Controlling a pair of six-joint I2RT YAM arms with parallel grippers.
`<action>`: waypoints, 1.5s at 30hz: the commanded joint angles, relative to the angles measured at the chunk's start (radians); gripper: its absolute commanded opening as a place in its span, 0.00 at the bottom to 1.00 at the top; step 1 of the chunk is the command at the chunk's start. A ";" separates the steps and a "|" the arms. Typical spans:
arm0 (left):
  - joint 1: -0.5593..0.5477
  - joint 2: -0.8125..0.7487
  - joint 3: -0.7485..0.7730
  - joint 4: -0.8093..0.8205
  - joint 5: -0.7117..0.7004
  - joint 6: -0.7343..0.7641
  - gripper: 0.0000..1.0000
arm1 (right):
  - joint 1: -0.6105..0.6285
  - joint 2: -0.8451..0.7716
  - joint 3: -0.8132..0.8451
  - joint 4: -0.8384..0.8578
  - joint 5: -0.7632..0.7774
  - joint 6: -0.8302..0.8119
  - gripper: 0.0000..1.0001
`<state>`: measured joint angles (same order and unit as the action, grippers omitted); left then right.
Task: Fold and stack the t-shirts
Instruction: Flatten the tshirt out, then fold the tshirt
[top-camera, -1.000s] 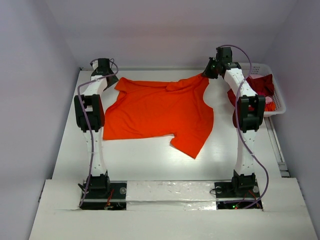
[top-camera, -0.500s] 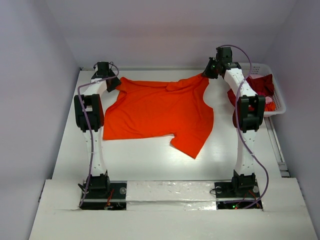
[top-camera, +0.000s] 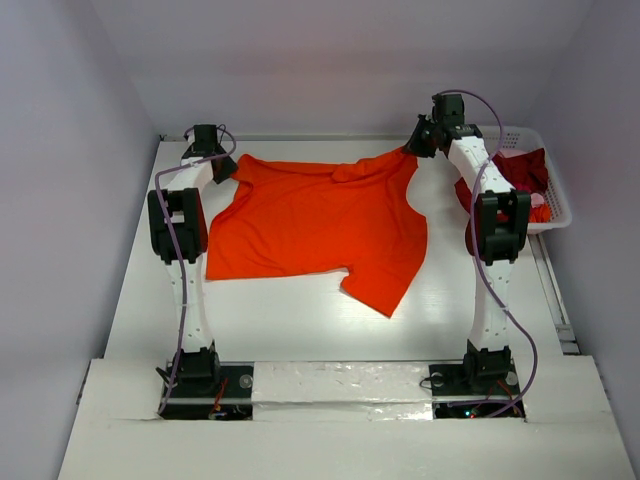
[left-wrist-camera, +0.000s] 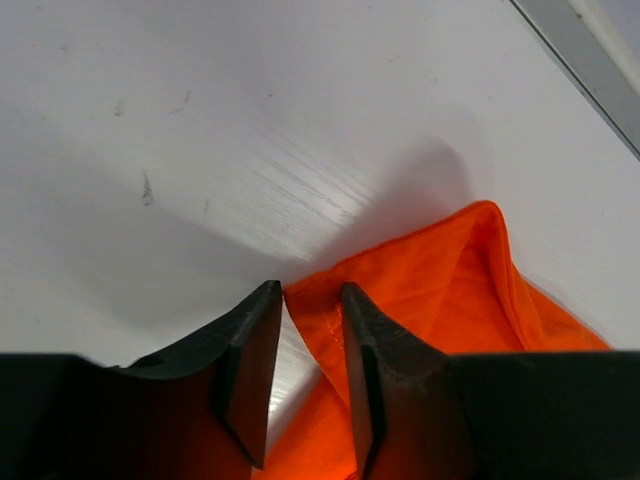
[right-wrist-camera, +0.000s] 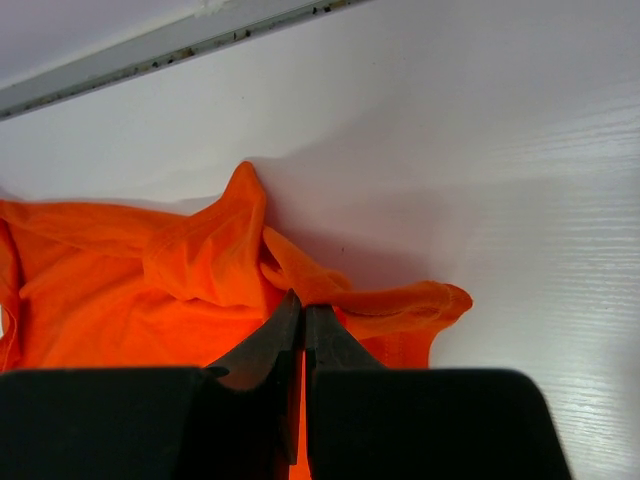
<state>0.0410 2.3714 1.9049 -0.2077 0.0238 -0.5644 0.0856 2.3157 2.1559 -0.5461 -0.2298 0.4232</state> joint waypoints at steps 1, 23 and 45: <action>0.005 -0.051 -0.021 -0.018 -0.057 -0.008 0.25 | -0.006 -0.019 0.022 0.051 -0.020 0.005 0.00; 0.005 -0.081 0.017 -0.071 -0.145 -0.025 0.00 | -0.006 -0.035 -0.002 0.054 -0.005 0.000 0.00; 0.005 -0.118 0.249 -0.219 -0.337 0.005 0.00 | -0.006 -0.024 0.025 0.032 0.029 0.015 0.00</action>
<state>0.0410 2.3272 2.1208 -0.4030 -0.2680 -0.5735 0.0856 2.3154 2.1551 -0.5457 -0.2169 0.4343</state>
